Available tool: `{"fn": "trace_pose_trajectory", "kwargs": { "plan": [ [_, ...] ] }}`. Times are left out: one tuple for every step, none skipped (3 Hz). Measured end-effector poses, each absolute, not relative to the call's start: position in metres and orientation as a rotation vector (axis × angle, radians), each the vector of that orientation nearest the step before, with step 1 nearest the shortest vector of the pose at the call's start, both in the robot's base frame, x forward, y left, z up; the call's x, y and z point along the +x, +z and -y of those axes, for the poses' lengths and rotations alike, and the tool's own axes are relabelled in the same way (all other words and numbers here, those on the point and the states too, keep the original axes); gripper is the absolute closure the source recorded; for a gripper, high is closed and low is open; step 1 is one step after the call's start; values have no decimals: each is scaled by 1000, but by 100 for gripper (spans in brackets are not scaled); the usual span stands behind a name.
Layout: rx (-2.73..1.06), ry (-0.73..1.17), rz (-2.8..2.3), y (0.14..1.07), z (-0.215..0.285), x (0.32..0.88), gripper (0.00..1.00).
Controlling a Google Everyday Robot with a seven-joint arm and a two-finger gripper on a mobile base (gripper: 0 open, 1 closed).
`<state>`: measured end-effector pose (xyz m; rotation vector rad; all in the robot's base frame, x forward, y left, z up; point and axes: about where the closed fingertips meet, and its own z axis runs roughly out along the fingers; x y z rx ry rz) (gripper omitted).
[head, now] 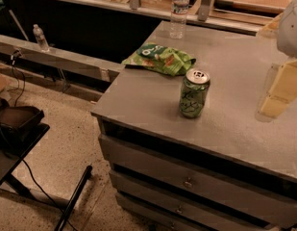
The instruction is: Pick green can
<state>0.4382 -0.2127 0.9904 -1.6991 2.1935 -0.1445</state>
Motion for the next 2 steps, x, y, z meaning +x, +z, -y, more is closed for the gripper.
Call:
{"fn": "trace_pose_trajectory", "kwargs": {
  "plan": [
    [-1699,-145,-2193,990,213,438,0],
    [-1691,-135,-2178,991,209,443,0]
  ]
}}
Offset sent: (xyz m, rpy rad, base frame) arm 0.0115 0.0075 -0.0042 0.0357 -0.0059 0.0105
